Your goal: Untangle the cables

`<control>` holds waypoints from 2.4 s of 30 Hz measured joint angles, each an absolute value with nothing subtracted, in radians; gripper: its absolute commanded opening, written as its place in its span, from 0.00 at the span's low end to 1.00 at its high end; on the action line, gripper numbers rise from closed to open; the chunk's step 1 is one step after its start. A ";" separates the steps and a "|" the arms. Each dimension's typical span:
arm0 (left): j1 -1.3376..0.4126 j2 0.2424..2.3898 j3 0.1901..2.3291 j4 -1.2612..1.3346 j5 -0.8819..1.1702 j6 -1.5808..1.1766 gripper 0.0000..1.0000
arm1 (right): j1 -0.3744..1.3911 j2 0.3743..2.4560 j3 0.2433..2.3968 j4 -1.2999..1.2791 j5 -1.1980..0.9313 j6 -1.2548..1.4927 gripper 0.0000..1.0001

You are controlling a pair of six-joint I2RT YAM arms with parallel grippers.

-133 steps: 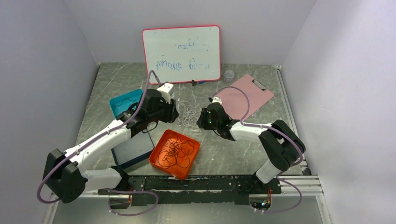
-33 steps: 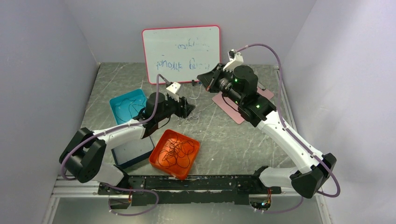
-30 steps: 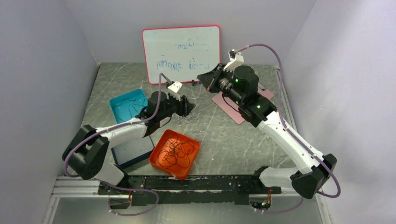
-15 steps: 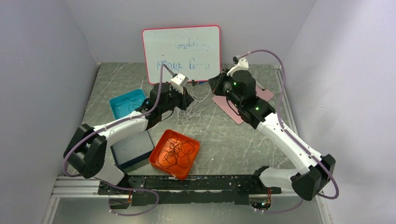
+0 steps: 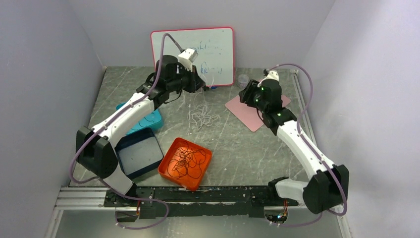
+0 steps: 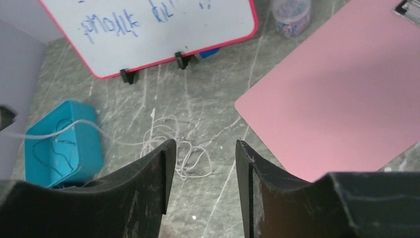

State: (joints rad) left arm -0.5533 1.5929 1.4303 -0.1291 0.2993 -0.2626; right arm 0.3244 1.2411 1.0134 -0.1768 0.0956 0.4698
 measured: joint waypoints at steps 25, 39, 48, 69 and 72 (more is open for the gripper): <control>-0.553 1.639 1.817 -0.420 0.361 -0.311 0.07 | 0.611 1.419 0.767 0.565 -0.204 0.232 0.65; -0.540 1.678 2.258 -0.585 0.382 -0.311 0.07 | 0.613 1.785 1.013 0.667 -0.242 0.200 0.31; -0.461 1.648 2.310 -0.534 0.375 -0.319 0.07 | 0.613 1.876 0.953 0.659 -0.184 0.244 0.30; -0.439 1.546 2.346 -0.263 0.198 -0.229 0.07 | 0.613 1.841 0.665 0.734 -0.051 0.308 0.51; -0.437 1.546 2.348 -0.250 0.175 -0.205 0.07 | 0.613 1.827 0.644 0.743 -0.051 0.309 0.52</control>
